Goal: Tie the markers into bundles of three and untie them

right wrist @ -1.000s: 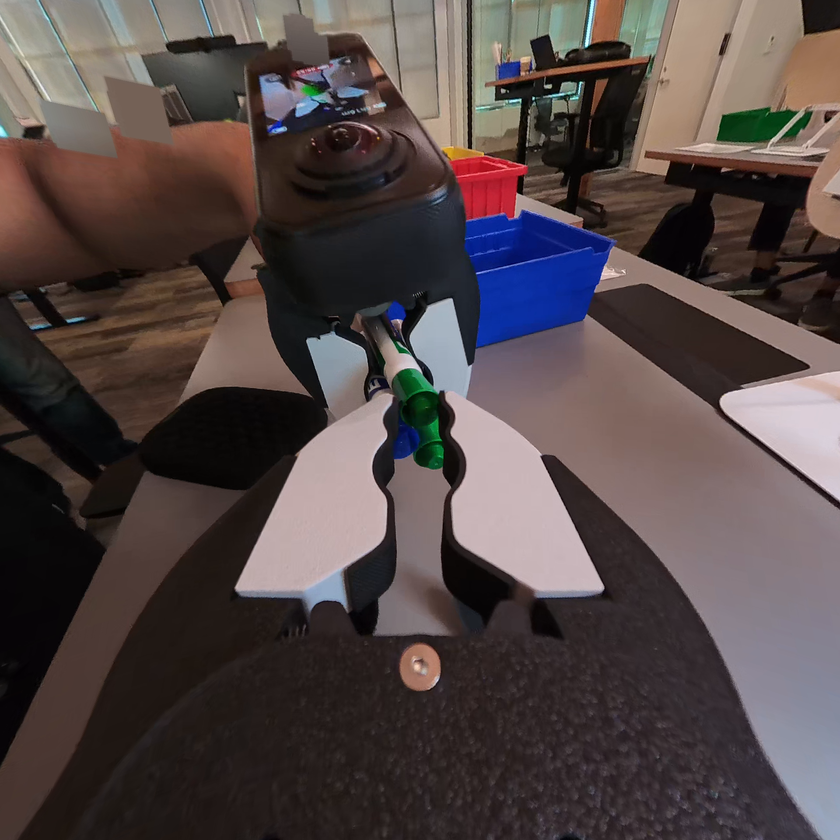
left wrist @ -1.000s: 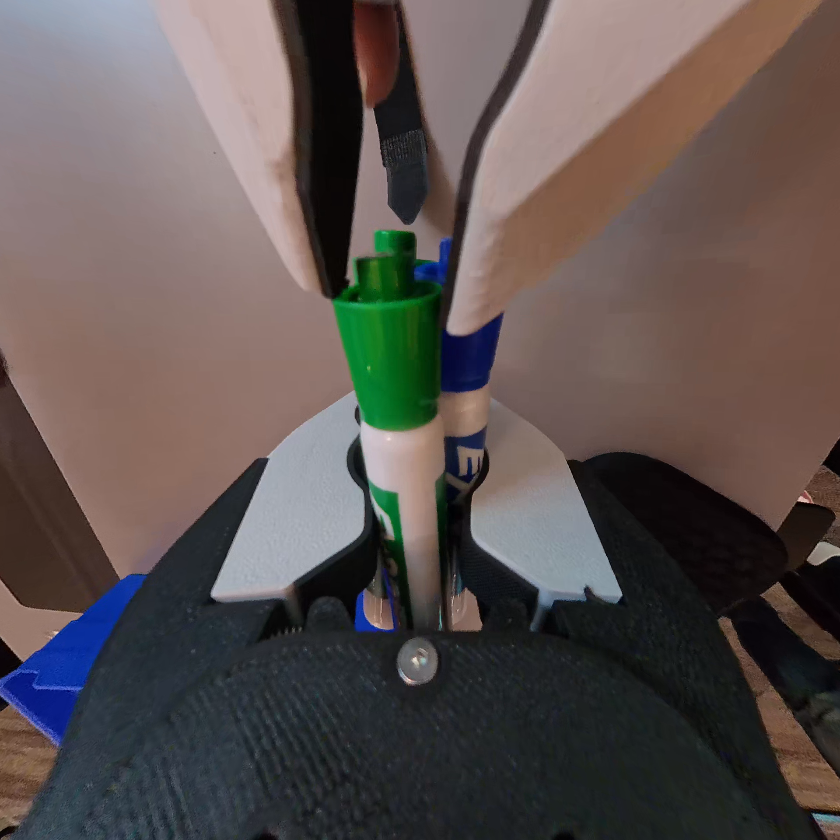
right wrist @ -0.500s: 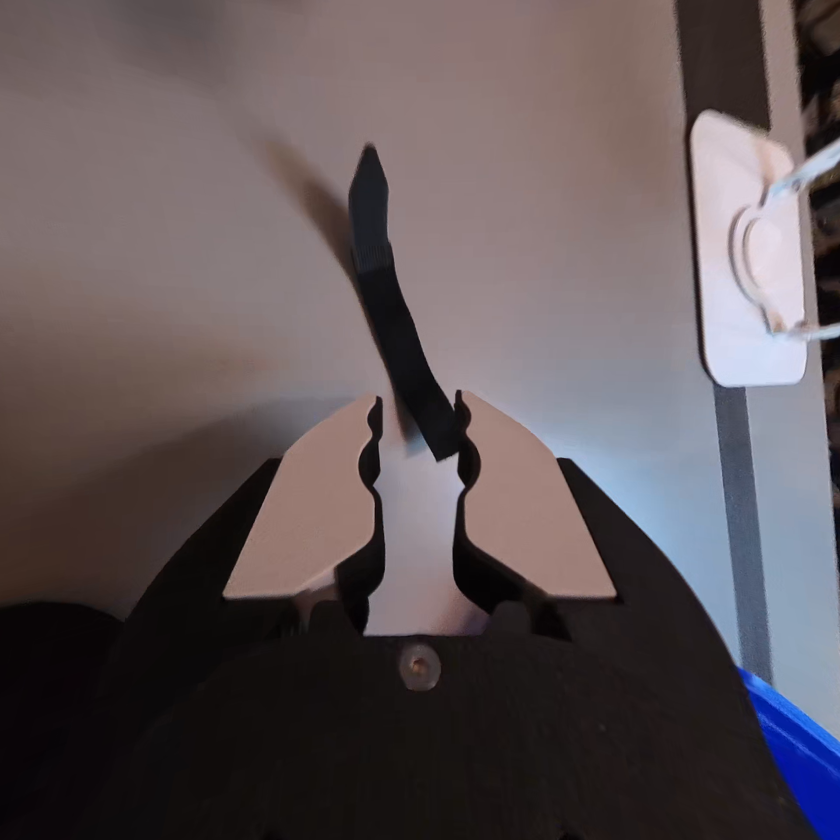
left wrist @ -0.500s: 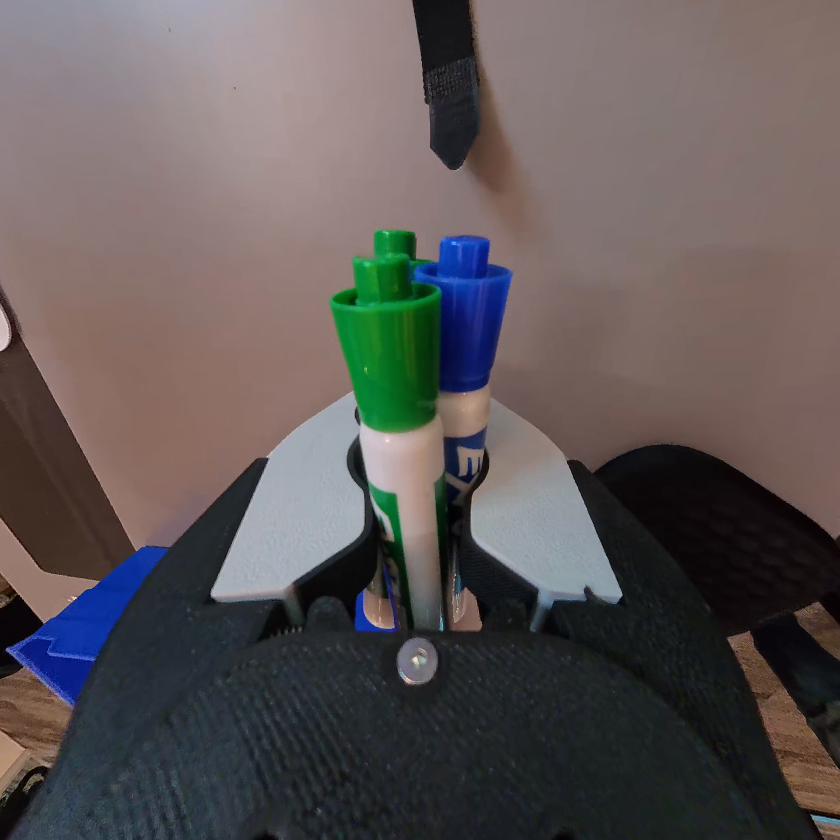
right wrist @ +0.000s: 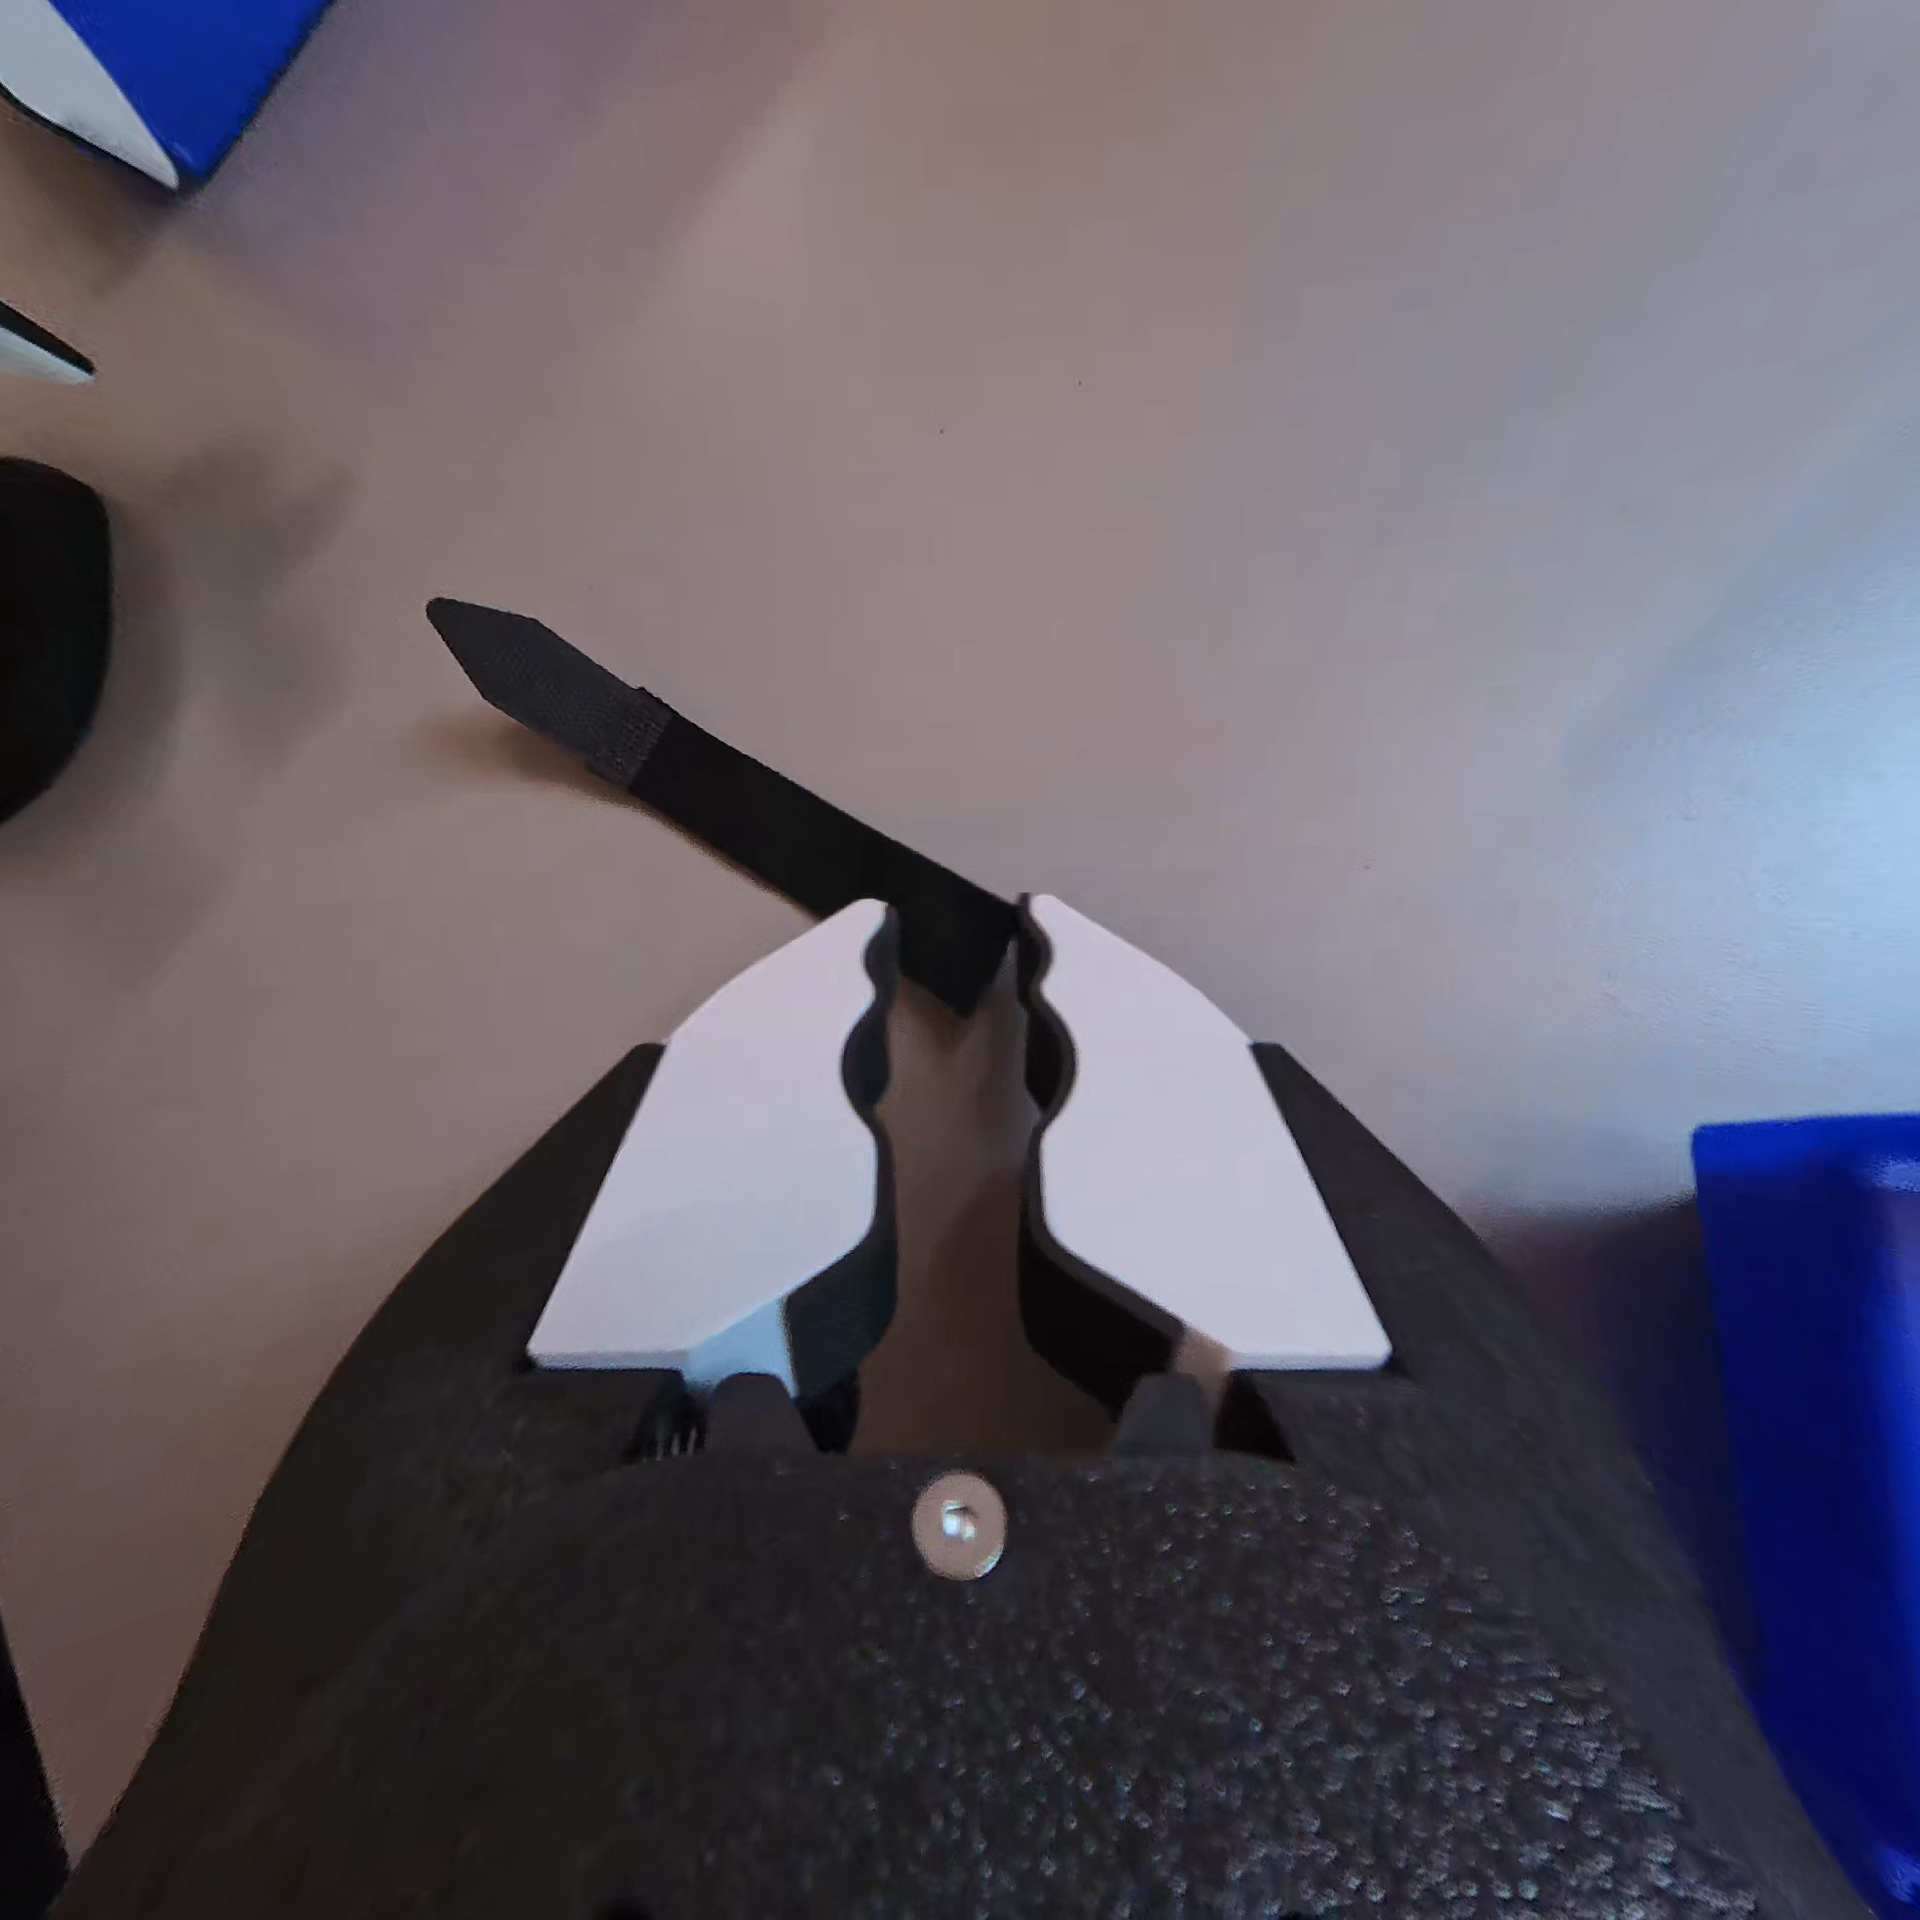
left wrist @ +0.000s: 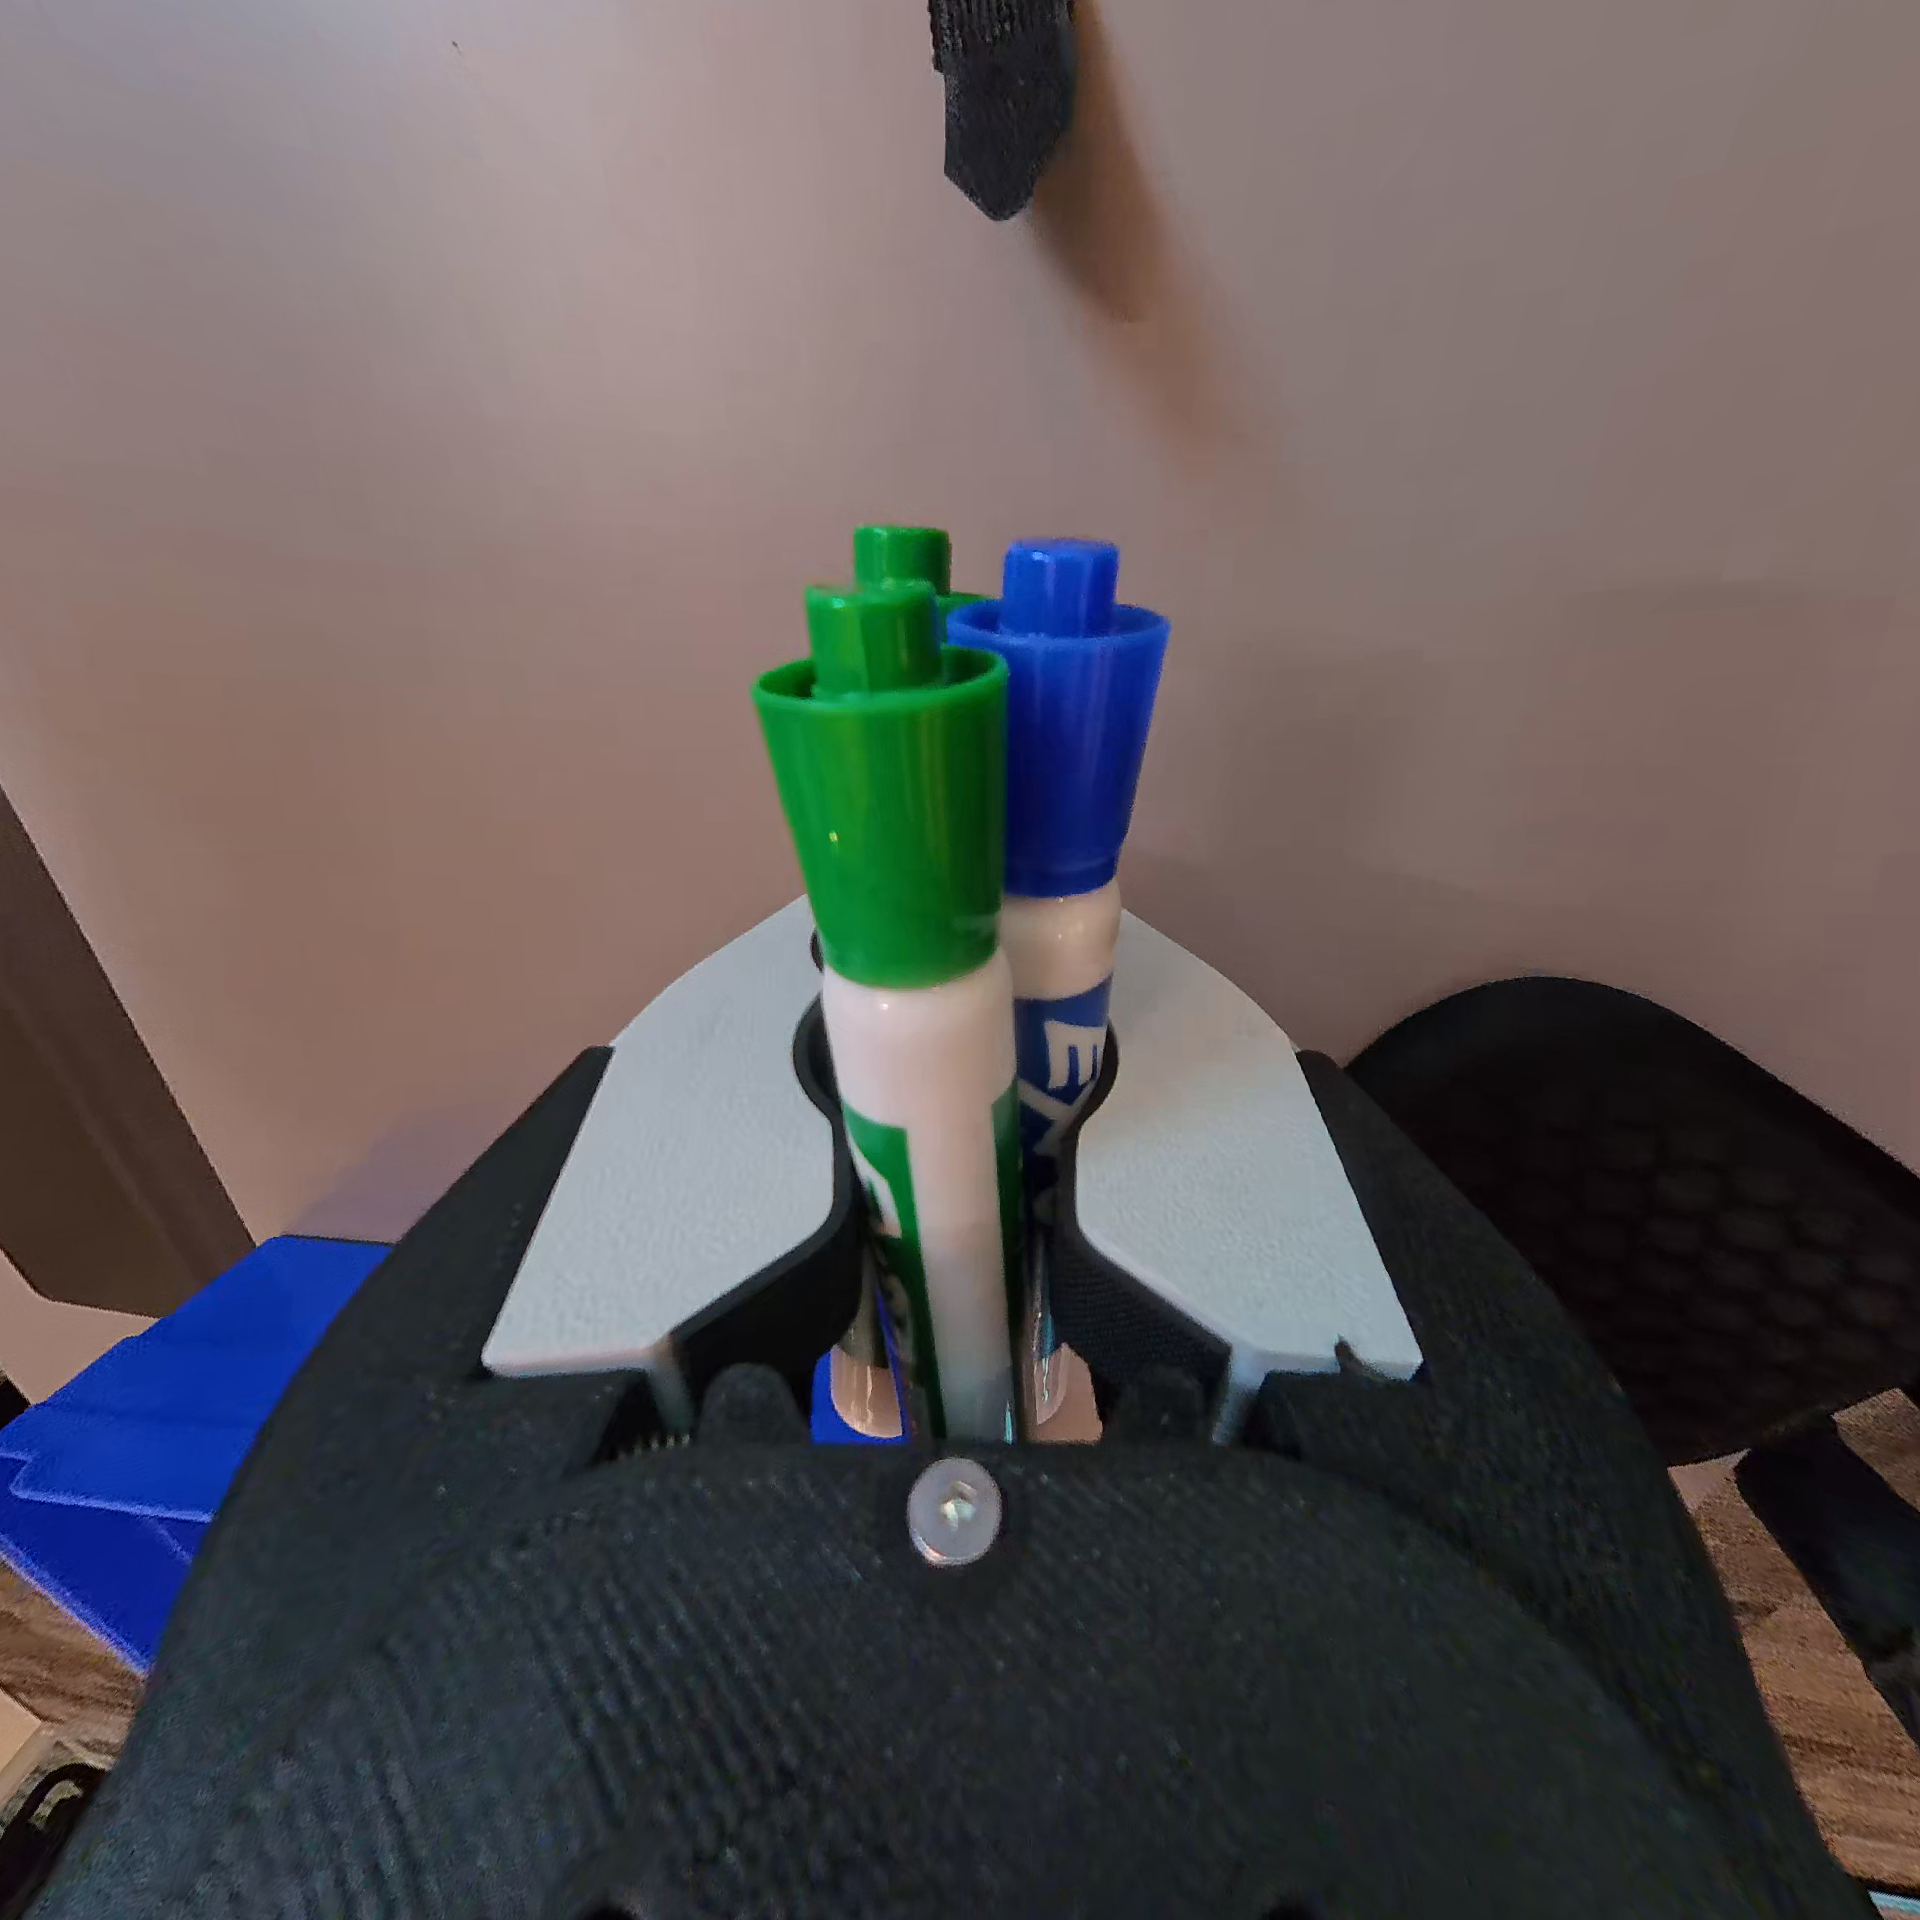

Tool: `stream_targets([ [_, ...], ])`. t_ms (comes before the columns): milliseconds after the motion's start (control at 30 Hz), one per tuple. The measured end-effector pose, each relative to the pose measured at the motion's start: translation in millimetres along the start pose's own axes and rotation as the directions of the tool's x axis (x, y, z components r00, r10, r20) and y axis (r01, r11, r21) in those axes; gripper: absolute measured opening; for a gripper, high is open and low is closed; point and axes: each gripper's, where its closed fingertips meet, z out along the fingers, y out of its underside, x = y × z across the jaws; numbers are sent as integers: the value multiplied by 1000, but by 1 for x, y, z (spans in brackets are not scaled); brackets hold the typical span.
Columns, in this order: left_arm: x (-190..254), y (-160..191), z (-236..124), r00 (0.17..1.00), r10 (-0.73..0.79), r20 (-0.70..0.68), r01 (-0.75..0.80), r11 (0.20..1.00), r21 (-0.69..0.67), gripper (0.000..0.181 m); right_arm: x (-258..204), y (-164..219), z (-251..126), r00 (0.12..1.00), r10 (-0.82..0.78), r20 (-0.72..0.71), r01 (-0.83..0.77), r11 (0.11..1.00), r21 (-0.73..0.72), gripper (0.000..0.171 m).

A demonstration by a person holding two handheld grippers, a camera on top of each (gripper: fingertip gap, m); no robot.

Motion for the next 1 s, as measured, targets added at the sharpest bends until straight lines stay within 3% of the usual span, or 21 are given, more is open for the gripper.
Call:
stream_targets([
  [100, 1, 3, -1, 1000, 2, 4, -2, 1000, -2, 41, -5, -3, 2, 1000, -18, 17, 18, 1000, 11, 3],
  [233, 0, 7, -2, 1000, -4, 5, 4, 1000, -5, 41, -7, -29, -10, 994, -108, -15, 109, 989, 97, 2],
  [333, -7, 9, -3, 1000, -19, 13, 19, 1000, -5, 41, -4, -89, -49, 911, -306, -278, 375, 895, 244, 2],
  [400, -12, 10, -4, 999, -36, 18, 36, 999, 3, 41, -19, -115, -75, 739, -474, -479, 620, 756, 209, 2],
  [467, -15, 11, -5, 999, -48, 21, 48, 999, 11, 41, -38, -98, -67, 575, -635, -516, 758, 650, 46, 2],
  [633, -13, 13, 1, 999, -40, 14, 40, 999, 6, 41, -77, 13, -1, 418, -875, -247, 849, 472, -237, 2],
  [700, -12, 12, 4, 999, -29, 15, 29, 1000, -7, 41, -92, 32, 5, 477, -869, -135, 834, 495, -244, 5],
  [833, -7, 7, 5, 1000, -8, 12, 8, 1000, -14, 41, -136, 41, -3, 598, -793, 114, 802, 593, -77, 40],
  [933, -4, 5, 5, 1000, 4, 10, -4, 1000, -20, 41, -144, 16, -30, 644, -735, 212, 738, 670, 82, 42],
  [1000, -2, 4, 5, 1000, 10, 12, -10, 1000, -26, 41, -120, -5, -37, 677, -711, 189, 710, 699, 85, 47],
])
